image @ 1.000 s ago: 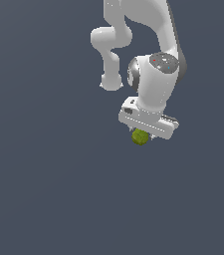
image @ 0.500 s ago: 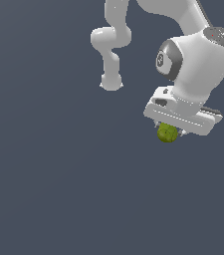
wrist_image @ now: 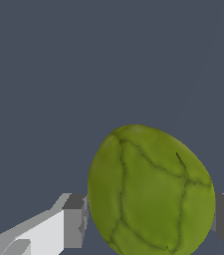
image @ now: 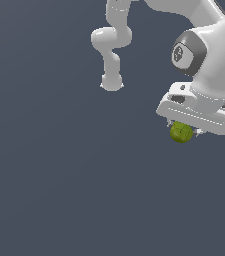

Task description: Pick up the object and move it to a goal position.

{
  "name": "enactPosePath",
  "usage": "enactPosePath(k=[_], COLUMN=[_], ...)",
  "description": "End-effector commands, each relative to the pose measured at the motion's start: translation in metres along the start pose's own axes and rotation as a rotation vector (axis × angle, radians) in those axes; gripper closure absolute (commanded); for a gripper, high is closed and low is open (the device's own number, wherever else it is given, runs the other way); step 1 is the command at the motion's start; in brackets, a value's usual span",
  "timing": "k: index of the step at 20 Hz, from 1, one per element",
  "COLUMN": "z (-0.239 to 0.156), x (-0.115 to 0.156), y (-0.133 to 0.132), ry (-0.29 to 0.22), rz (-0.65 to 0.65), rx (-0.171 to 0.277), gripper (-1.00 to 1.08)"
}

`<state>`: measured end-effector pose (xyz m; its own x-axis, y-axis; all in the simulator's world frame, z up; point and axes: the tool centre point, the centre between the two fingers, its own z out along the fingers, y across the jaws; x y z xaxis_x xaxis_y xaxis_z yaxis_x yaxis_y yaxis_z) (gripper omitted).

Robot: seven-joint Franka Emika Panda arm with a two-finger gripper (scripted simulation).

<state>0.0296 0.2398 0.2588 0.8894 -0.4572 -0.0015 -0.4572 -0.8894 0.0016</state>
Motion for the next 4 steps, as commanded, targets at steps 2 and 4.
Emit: enactPosePath(k=[2, 4], z=[-0.0038, -0.0041], x=[0.0005, 0.0006], y=[-0.0042, -0.0046], ry=[0.002, 0.002], rz=[0.001, 0.001], rx=[0.001, 0.001], gripper=[1.08, 1.08])
